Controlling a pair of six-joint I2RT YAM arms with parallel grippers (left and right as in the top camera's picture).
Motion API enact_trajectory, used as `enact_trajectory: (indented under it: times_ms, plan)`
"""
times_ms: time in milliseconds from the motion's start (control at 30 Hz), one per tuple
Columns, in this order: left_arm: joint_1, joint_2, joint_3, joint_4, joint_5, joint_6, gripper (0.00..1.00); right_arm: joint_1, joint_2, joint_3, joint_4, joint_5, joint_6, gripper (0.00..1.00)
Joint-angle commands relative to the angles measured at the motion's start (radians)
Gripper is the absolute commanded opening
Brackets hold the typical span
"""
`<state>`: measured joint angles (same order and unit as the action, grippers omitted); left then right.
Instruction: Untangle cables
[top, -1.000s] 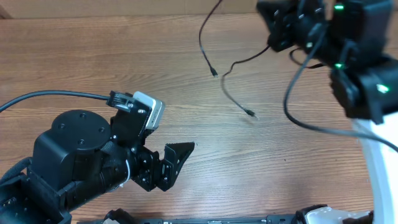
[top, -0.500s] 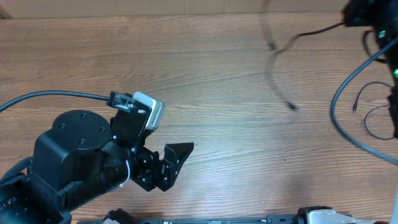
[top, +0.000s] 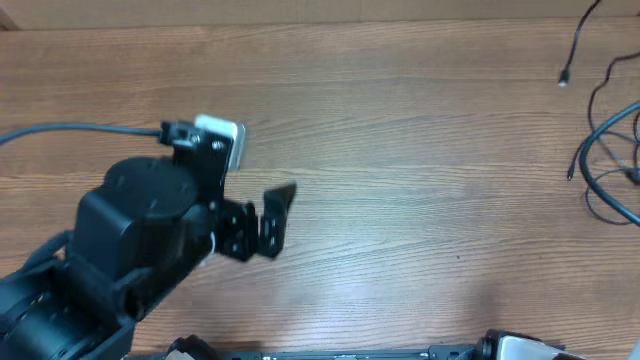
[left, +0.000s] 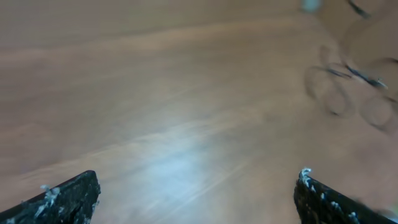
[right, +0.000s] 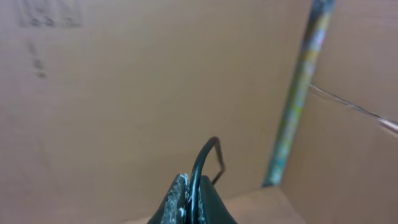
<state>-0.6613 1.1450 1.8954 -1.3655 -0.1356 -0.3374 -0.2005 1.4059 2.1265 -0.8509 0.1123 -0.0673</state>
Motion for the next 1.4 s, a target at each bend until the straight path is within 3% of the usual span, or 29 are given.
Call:
enact_trajectory:
  times_ms: [0, 200, 667, 933, 1367]
  plan:
    - [-0.006, 0.005, 0.013, 0.031, -0.211, -0.011, 1.0, -0.042, -0.016, 0.021, -0.016, 0.011, -0.02, 0.04]
    - [-0.005, 0.007, 0.013, 0.084, -0.311, -0.011, 1.0, -0.132, 0.023, 0.01, -0.047, 0.011, -0.02, 0.04]
    - [-0.005, 0.013, 0.013, 0.041, -0.315, -0.042, 1.0, -0.393, 0.161, -0.006, 0.064, -0.022, -0.02, 0.04]
    - [-0.005, 0.041, 0.013, 0.039, -0.229, -0.046, 1.0, -0.539, 0.291, -0.006, 0.046, -0.096, -0.008, 0.04]
    - [-0.005, 0.065, 0.013, 0.039, -0.091, -0.06, 1.0, -0.586, 0.51, -0.007, -0.089, -0.1, 0.053, 0.04]
